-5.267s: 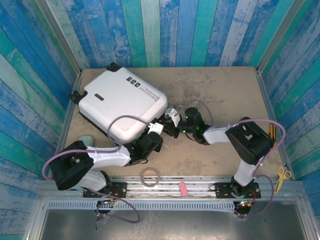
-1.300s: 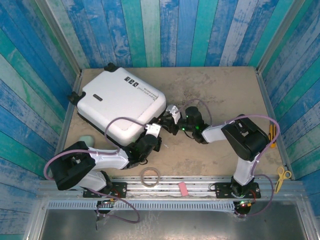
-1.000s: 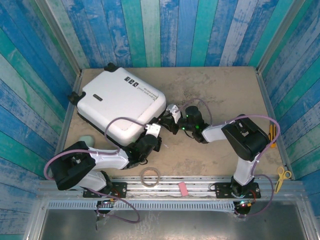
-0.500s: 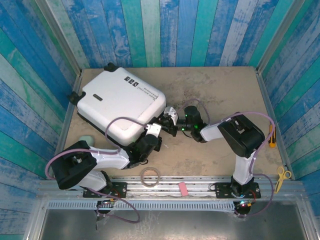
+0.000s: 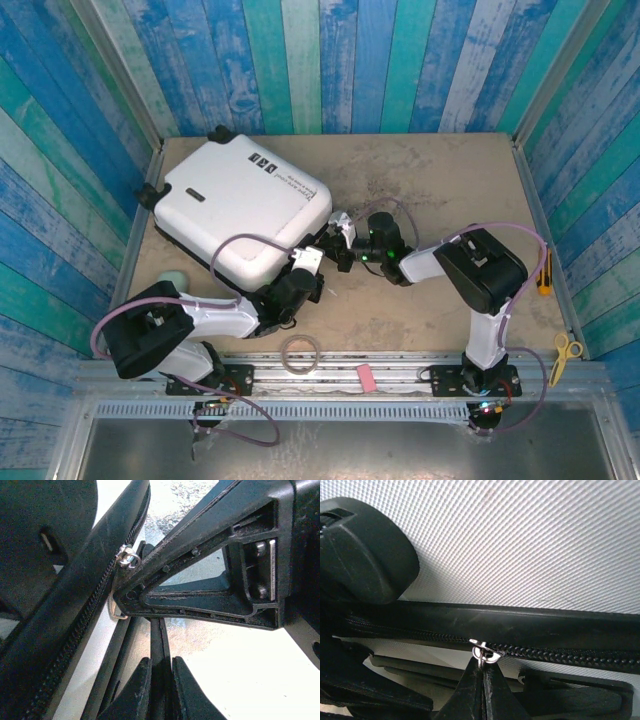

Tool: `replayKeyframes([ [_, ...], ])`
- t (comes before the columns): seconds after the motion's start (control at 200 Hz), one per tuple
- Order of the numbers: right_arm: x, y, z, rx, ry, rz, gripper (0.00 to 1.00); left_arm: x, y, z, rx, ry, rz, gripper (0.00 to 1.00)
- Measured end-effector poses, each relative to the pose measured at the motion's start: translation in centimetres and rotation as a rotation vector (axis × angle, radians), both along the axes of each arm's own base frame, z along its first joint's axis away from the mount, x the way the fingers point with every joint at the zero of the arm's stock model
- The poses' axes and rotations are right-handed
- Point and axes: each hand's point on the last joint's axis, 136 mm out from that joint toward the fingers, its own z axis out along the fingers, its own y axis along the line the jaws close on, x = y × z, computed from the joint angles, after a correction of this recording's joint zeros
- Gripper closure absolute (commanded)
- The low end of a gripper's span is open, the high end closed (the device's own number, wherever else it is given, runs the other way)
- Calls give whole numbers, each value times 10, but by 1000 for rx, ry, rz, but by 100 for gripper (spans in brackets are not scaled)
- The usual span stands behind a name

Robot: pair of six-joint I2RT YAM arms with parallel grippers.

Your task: Pack the luggage

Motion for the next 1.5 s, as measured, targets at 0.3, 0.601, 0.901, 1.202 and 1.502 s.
replayKeyframes([
  [0.3,-7,-13,7,12,125,39,100,0,0,0,-1,-3,-1,100],
  [0.601,-6,-24,63,136,160,133,100,0,0,3,-16,-17,-7,100],
  [0.901,-5,-31,45,38,145,85,60,-1,0,4,-22,-16,-12,100],
  [1.202,-19,-31,31,-86,43,20,53,-1,0,4,-24,-15,-13,100],
  [1.502,-26,-12,14,-174,11,4,55,-1,0,4,-23,-15,-13,100],
])
